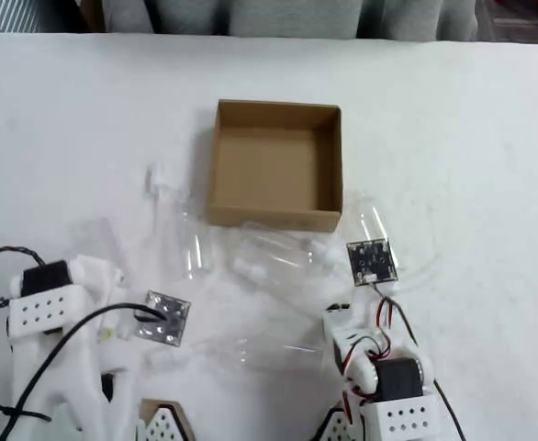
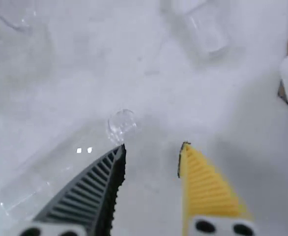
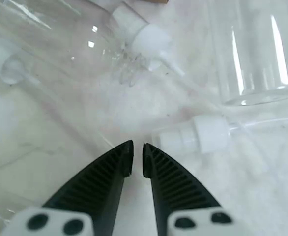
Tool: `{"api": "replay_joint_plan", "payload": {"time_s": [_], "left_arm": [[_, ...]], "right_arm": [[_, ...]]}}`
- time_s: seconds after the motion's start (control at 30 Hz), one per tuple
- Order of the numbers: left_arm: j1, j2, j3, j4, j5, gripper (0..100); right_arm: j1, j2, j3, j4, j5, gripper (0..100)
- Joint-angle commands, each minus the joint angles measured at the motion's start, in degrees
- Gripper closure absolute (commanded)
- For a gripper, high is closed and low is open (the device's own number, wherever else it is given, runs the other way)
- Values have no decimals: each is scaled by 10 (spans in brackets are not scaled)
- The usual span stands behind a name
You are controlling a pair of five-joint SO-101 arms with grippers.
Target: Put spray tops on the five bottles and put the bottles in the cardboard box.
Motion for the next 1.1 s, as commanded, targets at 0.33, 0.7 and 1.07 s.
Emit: {"api": "replay_joint_plan", "payload": {"time_s": [0.33, 0.7, 1.07], "left_arm": [[64, -14, 23, -21, 12, 955], [161, -18, -47, -86, 367, 952], [58, -17, -111, 178, 57, 951]], "right_arm": [[1, -6, 2, 2, 5, 981], [2, -6, 2, 2, 5, 981], [3, -6, 2, 2, 5, 981]]}}
